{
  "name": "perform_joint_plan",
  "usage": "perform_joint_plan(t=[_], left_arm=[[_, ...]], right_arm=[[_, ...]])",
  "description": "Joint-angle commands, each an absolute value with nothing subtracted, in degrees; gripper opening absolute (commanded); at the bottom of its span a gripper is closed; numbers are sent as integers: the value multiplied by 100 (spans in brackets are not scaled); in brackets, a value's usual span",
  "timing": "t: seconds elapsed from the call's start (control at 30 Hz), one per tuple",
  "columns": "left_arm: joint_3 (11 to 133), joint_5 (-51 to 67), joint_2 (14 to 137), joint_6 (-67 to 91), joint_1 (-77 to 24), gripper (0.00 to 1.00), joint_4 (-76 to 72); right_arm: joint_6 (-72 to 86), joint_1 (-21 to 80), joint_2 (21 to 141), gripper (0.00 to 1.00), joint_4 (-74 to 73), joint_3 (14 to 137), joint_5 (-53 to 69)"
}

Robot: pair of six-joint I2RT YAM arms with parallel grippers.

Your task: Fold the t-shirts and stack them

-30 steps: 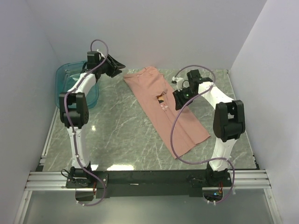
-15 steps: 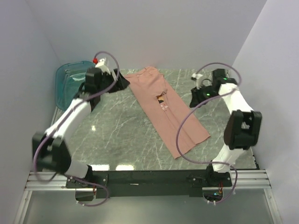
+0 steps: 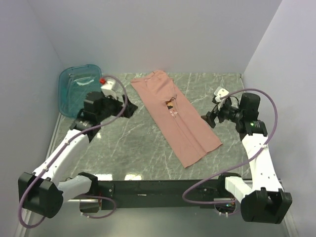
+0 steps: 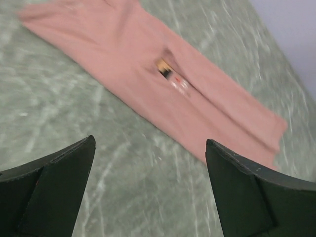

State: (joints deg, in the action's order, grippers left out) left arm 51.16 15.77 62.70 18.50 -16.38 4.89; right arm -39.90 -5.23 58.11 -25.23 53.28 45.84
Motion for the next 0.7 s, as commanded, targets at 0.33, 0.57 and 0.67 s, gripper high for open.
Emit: perform_joint_plan(t=[0.33, 0.57, 0.67], left_arm=[[4491, 590, 6450, 246, -5395, 97, 483], [4306, 9, 7355, 711, -6371, 95, -360], [4605, -430, 7943, 800, -6749, 92, -369]], right_arm=[[-6505, -667, 7436, 98, -5600, 6109, 5731], [-5959, -791, 7234, 98, -4712, 5634, 5274], [-6029, -870, 7216, 98, -4702, 5572, 5265]])
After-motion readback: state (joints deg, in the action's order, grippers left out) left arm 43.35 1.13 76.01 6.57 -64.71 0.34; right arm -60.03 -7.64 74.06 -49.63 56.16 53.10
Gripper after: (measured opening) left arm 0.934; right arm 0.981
